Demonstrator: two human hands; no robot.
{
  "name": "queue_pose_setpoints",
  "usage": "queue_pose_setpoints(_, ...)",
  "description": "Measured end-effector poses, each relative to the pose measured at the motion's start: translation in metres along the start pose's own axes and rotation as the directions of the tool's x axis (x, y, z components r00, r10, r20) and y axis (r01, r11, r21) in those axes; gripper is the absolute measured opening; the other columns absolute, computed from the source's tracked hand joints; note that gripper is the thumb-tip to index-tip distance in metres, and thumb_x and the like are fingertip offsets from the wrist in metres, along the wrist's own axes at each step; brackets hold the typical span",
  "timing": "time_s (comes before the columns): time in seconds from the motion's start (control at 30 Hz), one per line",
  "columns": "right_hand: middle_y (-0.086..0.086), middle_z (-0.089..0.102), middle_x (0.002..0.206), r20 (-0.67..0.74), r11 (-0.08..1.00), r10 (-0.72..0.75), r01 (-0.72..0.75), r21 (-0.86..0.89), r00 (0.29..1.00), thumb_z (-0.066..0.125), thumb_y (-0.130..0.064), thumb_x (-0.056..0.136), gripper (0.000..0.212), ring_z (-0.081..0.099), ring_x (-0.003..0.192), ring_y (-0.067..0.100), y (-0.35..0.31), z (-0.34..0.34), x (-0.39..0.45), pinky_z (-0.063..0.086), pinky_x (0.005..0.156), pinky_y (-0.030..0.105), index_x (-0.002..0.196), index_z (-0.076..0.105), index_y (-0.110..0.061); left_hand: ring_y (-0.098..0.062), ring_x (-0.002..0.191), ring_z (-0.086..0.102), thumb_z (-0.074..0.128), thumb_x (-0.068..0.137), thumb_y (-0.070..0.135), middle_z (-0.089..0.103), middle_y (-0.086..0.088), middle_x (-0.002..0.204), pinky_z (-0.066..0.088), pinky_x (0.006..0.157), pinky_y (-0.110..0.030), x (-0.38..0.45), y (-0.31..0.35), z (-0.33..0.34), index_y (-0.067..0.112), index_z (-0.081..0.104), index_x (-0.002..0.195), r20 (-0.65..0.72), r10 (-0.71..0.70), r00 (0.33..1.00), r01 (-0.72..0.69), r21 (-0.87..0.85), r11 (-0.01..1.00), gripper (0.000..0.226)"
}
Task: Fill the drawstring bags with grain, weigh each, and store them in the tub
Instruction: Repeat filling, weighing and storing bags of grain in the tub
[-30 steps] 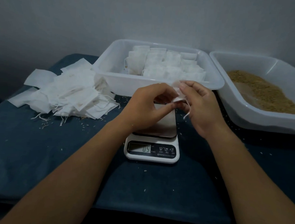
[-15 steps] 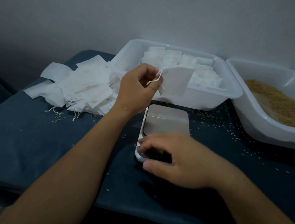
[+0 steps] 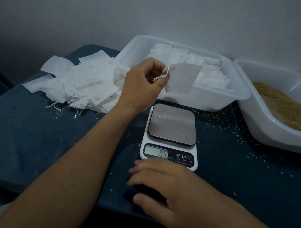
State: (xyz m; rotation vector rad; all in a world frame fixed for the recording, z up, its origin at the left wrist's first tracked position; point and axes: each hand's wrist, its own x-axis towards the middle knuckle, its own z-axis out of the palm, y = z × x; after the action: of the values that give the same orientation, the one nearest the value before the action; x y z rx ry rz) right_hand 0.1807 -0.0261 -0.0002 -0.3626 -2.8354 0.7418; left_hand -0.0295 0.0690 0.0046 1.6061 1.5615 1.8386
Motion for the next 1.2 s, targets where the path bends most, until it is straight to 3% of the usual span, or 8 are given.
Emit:
queue_pose_setpoints(0.1,-0.01,0.069,0.114,-0.241,0.982,0.092,-0.128,-0.14,0.966,0.069,-0.031,0.098,0.018,0.063,0.108,0.008,0.011,0.001,-0.013,0.048,0.098,0.021,0.114,0.074,-0.022,-0.017,0.079,0.073,0.07,0.099,0.023,0.075,0.001,0.084,0.062,0.08,-0.046,-0.001,0.001,0.001,0.017,0.069,0.093,0.021,-0.005,1.0,0.005,0.008,1.0,0.008)
queue_pose_setpoints(0.2,-0.02,0.065,0.089,-0.481,0.902,0.373,-0.432,-0.015,0.794,0.07,-0.035,0.096,0.004,0.063,0.087,0.002,0.027,-0.018,-0.026,0.049,0.075,0.017,0.097,0.066,-0.035,-0.014,0.077,0.072,0.071,0.099,0.024,0.074,0.002,0.084,0.062,0.08,-0.043,-0.001,0.002,0.001,0.016,0.07,0.094,0.022,-0.008,1.0,0.007,0.012,1.0,0.009)
queue_pose_setpoints(0.27,-0.019,0.065,0.083,-0.439,0.785,0.568,-0.618,0.037,0.696,0.069,-0.039,0.093,0.011,0.061,0.087,-0.002,0.045,-0.03,-0.036,0.045,0.065,0.016,0.092,0.058,-0.041,-0.016,0.078,0.073,0.07,0.099,0.025,0.075,0.003,0.084,0.063,0.08,-0.043,-0.001,0.002,0.003,0.017,0.069,0.095,0.031,0.0,1.0,0.0,0.018,1.0,0.009)
queue_pose_setpoints(0.37,-0.024,0.068,0.092,-0.305,0.691,0.718,-0.695,0.199,0.626,0.069,-0.04,0.092,0.015,0.067,0.077,0.004,0.066,-0.04,-0.046,0.053,0.068,0.029,0.09,0.055,-0.045,-0.014,0.077,0.072,0.07,0.098,0.026,0.074,0.007,0.083,0.063,0.079,-0.037,-0.001,0.0,0.003,0.022,0.069,0.094,0.041,0.017,0.999,-0.019,0.031,0.999,0.006)
queue_pose_setpoints(0.5,-0.006,0.073,0.083,-0.126,0.646,0.749,-0.676,0.354,0.65,0.076,-0.03,0.091,0.021,0.071,0.069,0.018,0.072,-0.035,-0.044,0.063,0.072,0.045,0.084,0.059,-0.04,-0.015,0.076,0.071,0.071,0.096,0.026,0.074,0.007,0.083,0.063,0.08,-0.043,-0.002,-0.002,0.004,0.028,0.068,0.092,0.044,0.004,0.999,-0.005,0.026,1.0,0.006)
queue_pose_setpoints(0.7,-0.005,0.07,0.072,-0.083,0.645,0.726,-0.633,0.428,0.683,0.077,-0.02,0.093,0.023,0.064,0.061,0.013,0.077,-0.031,-0.04,0.049,0.052,0.02,0.08,0.06,-0.03,-0.011,0.073,0.071,0.072,0.097,0.025,0.073,0.013,0.079,0.063,0.079,-0.04,-0.005,-0.004,0.007,0.026,0.07,0.092,0.08,-0.012,0.997,0.008,0.054,0.999,0.005)
queue_pose_setpoints(0.83,-0.003,0.064,0.067,-0.001,0.564,0.741,-0.621,0.544,0.672,0.075,-0.008,0.094,0.023,0.061,0.056,0.019,0.08,-0.035,-0.037,0.048,0.055,0.024,0.083,0.054,-0.012,-0.009,0.073,0.07,0.073,0.097,0.024,0.073,0.013,0.079,0.063,0.079,-0.036,-0.006,-0.002,0.009,0.026,0.07,0.092,0.084,-0.017,0.996,0.012,0.061,0.998,0.006)
queue_pose_setpoints(1.2,0.007,0.061,0.072,0.057,0.49,0.769,-0.644,0.587,0.637,0.074,-0.002,0.092,0.036,0.056,0.047,0.014,0.081,-0.039,-0.031,0.032,0.04,0.014,0.083,0.042,-0.016,-0.017,0.079,0.074,0.073,0.096,0.026,0.075,0.009,0.084,0.064,0.079,-0.046,-0.011,0.001,0.012,0.03,0.069,0.092,0.109,0.0,0.994,-0.004,0.042,0.999,0.007)
